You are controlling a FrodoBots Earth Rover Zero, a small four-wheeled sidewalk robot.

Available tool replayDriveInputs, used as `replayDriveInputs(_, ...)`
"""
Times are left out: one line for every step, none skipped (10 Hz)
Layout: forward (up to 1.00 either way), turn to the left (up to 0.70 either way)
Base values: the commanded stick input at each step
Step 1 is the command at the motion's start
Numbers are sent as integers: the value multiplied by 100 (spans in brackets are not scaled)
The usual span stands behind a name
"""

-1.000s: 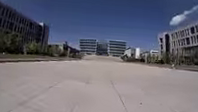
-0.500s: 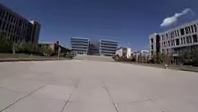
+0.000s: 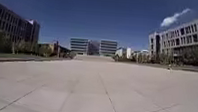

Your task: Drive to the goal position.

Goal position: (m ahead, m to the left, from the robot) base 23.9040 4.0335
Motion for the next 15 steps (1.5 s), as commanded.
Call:
replayDriveInputs(70, 3)
replayDriveInputs(70, 6)
replayDriveInputs(70, 9)
replayDriveInputs(70, 1)
replayDriveInputs(70, 1)
replayDriveInputs(70, 1)
replayDriveInputs(70, 1)
replayDriveInputs(70, 1)
replayDriveInputs(70, 1)
replayDriveInputs(70, 3)
replayDriveInputs(70, 4)
replayDriveInputs(70, 4)
replayDriveInputs(70, 6)
replayDriveInputs(70, 4)
replayDriveInputs(70, 2)
